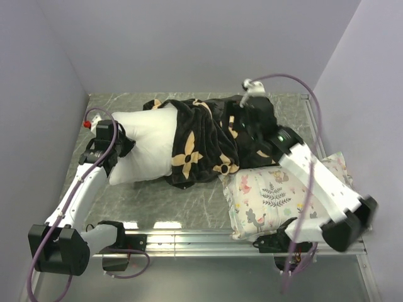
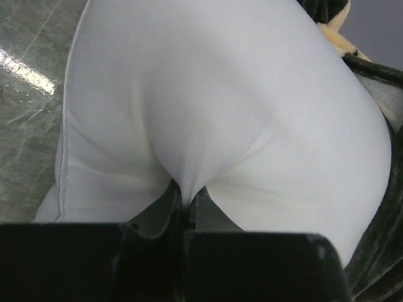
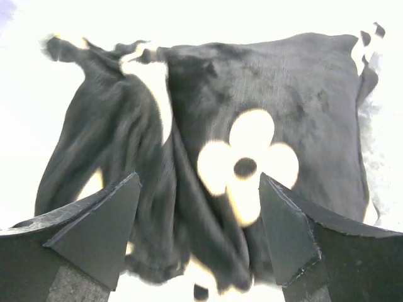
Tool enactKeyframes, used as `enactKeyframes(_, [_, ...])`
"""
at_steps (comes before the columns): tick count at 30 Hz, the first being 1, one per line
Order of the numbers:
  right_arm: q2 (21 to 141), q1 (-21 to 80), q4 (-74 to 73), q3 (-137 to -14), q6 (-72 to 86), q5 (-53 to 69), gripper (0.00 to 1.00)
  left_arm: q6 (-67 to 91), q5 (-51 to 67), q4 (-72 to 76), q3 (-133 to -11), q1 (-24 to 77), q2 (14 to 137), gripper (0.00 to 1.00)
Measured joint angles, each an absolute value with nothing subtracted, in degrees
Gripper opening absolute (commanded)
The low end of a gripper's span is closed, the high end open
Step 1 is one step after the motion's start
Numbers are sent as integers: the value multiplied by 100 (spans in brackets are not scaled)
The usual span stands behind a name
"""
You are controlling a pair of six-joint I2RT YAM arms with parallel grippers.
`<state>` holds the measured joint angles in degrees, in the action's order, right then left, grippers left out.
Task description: Remove the pillowcase from the pillow
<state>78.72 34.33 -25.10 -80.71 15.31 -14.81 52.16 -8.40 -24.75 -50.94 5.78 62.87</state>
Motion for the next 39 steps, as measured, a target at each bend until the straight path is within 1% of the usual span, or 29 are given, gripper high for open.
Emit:
enactKeyframes(3, [6748, 3693, -2250, -7022, 1608, -1527, 84, 5170, -812, -2482, -5124, 567, 6287, 0])
enactKeyframes(6, [6213, 3970, -1999, -5992, 1719, -1559, 85, 5122, -753, -2493, -5168, 558, 6294, 0])
enactKeyframes(8, [6182, 4104, -1828, -5352, 1815, -1546, 85, 5081, -714, -2488, -5181, 552, 6294, 0])
enactKeyframes(10, [6475, 4169, -1612, -4805, 1911, -1529, 86, 5046, -687, -2491, -5183, 543, 6294, 1])
enactKeyframes(13, [7039, 4233, -1538, -4394, 2047, -1542, 85, 5009, -648, -2497, -5196, 539, 6294, 0])
enactKeyframes(15, [7378, 4263, -1455, -4386, 2134, -1627, 76, 4969, -622, -2515, -5221, 537, 6292, 0])
enactKeyframes(16, [7483, 4272, -1398, -4401, 2158, -1669, 69, 4939, -609, -2521, -5231, 537, 6287, 0])
enactKeyframes(17, [7599, 4287, -1352, -4442, 2196, -1723, 40, 4901, -589, -2536, -5251, 534, 6285, 0])
enactKeyframes(18, [7649, 4292, -1345, -4484, 2222, -1765, 20, 4871, -585, -2552, -5266, 532, 6283, 0])
enactKeyframes(19, [7673, 4313, -1334, -4525, 2261, -1831, 5, 4842, -585, -2596, -5301, 532, 6283, 1])
enactKeyframes(20, [7662, 4340, -1341, -4584, 2285, -1898, 0, 4797, -585, -2626, -5332, 532, 6283, 1])
enactKeyframes(23, [7553, 4423, -1441, -4862, 2359, -2117, 0, 4676, -593, -2746, -5468, 532, 6283, 0])
enactKeyframes(27, [7419, 4523, -1911, -5590, 2272, -2307, 0, 4565, -615, -2875, -5634, 521, 6261, 0])
enactKeyframes(30, [7220, 4644, -2412, -6414, 2108, -2443, 0, 4418, -701, -3076, -5854, 502, 6204, 3])
enactKeyframes(33, [7131, 4737, -2897, -7605, 1850, -2499, 0, 4285, -862, -3393, -6230, 480, 6136, 7])
enactKeyframes(36, [7456, 4751, -3461, -9168, 1590, -2552, 0, 4182, -954, -3660, -6777, 480, 6147, 16])
enactKeyframes(37, [7627, 4733, -3555, -9592, 1540, -2541, 0, 4134, -956, -3754, -7026, 491, 6217, 29])
enactKeyframes(39, [8143, 4633, -3719, -10597, 1446, -2512, 0, 4040, -1057, -3774, -7463, 486, 6405, 47])
